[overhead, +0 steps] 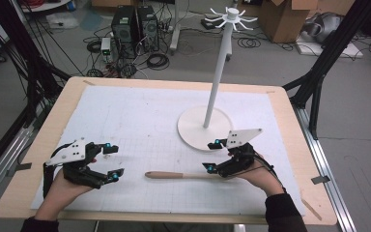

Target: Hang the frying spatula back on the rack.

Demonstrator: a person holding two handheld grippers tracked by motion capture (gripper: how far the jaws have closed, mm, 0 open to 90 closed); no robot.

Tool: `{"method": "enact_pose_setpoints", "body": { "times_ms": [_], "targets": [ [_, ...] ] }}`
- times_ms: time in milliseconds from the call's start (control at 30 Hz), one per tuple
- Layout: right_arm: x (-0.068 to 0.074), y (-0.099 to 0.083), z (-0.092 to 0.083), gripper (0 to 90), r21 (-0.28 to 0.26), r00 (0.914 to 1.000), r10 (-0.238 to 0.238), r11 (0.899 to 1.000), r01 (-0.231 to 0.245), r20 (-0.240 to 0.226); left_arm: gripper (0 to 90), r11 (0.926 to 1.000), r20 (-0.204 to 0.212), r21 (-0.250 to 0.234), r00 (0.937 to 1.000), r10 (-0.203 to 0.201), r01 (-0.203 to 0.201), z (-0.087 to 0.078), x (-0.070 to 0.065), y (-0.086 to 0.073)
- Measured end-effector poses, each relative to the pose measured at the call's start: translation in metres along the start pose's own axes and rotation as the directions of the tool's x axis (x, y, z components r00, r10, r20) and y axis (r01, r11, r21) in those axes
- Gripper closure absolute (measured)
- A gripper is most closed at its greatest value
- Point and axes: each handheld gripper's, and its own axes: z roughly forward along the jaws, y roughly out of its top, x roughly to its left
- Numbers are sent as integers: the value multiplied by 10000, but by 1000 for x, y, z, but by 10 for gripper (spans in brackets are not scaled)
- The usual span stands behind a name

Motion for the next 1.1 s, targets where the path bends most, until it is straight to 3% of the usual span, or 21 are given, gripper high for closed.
{"method": "enact_pose_setpoints", "body": {
  "times_ms": [233, 333, 700, 733, 767, 933, 967, 1100],
  "targets": [
    [-2, 1, 16, 340, 778, 9993, -190, 9967, 214, -320, 217, 10000, 0, 17, 10000, 0, 0, 0, 0, 0],
    [-1, -1, 24, 346, 1341, 9987, -296, 9904, 350, -423, 217, 10000, 11, 52, 10000, -8, 8, 1, 0, 0],
    [3, -2, 40, 414, 2331, 9962, -570, 9699, 708, -653, 224, 9998, 78, 219, 10000, 3, -5, 5, -1, -2],
    [4, -2, 43, 420, 2583, 9949, -717, 9621, 877, -709, 224, 9997, 49, 240, 10000, -4, 3, 6, -1, -2],
    [4, -2, 43, 420, 2583, 9949, -717, 9621, 877, -709, 224, 9997, 49, 240, 10000, -4, 3, 6, -1, -2],
    [9, -1, 54, 457, 3297, 9914, -962, 9364, 1202, -882, 225, 9996, 105, 288, 9999, 7, -10, 7, -2, -2],
    [9, -1, 54, 457, 3297, 9914, -962, 9364, 1202, -882, 225, 9996, 105, 288, 9999, 7, -10, 7, -2, -2],
    [12, 1, 63, 500, 3694, 9876, -1132, 9177, 1459, -1089, 225, 9994, 131, 336, 9999, 11, -16, 8, -2, -2]
  ]
}}
